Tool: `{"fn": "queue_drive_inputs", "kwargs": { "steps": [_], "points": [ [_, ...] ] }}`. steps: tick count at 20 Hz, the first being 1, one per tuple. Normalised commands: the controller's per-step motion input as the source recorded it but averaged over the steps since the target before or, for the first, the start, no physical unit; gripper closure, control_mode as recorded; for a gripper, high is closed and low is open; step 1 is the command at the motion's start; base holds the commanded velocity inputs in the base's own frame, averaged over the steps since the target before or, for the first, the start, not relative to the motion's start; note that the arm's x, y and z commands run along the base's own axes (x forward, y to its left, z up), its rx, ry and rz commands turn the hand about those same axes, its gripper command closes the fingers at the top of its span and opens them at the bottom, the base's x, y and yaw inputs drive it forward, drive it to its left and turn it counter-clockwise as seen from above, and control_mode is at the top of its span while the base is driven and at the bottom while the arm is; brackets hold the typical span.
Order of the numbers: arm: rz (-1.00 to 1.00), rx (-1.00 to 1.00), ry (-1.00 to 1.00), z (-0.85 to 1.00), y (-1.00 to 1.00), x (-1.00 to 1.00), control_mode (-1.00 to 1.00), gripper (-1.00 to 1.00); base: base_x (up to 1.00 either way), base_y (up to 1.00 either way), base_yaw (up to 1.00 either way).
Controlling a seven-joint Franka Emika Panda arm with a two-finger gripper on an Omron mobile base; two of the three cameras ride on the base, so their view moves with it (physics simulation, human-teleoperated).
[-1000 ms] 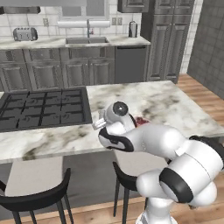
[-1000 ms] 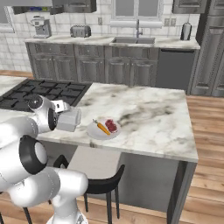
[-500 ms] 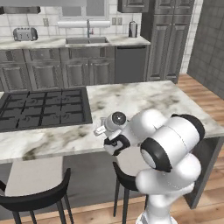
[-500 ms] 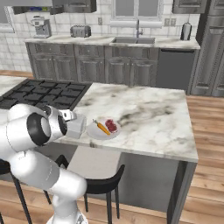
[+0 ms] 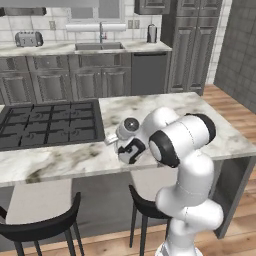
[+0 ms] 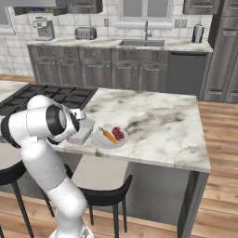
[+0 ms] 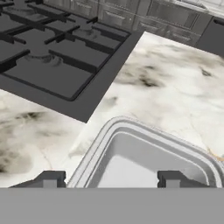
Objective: Retrieve the tupperware and aluminum foil from the cabinet and place them on the dining counter near the plate with carrot and steak to prepare for storing leftovers.
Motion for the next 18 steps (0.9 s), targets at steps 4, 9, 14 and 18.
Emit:
{"fn": "queue_drive_inputs", "kwargs": {
  "steps": [4, 9, 14, 18],
  "points": [
    [0.00, 0.00, -0.06, 0.02, 0.23, 0.25, -1.00, -1.00, 0.00, 0.00, 0.00],
    [0.00, 0.00, -0.19, 0.57, 0.02, 0.00, -1.00, -1.00, 0.00, 0.00, 0.00],
    [-0.02, 0.00, -0.21, 0.96, -0.10, -0.55, -1.00, -1.00, 0.00, 0.00, 0.00],
    [-0.06, 0.02, -0.04, 1.00, -0.45, -0.81, -1.00, -1.00, 0.00, 0.00, 0.00]
  ]
}}
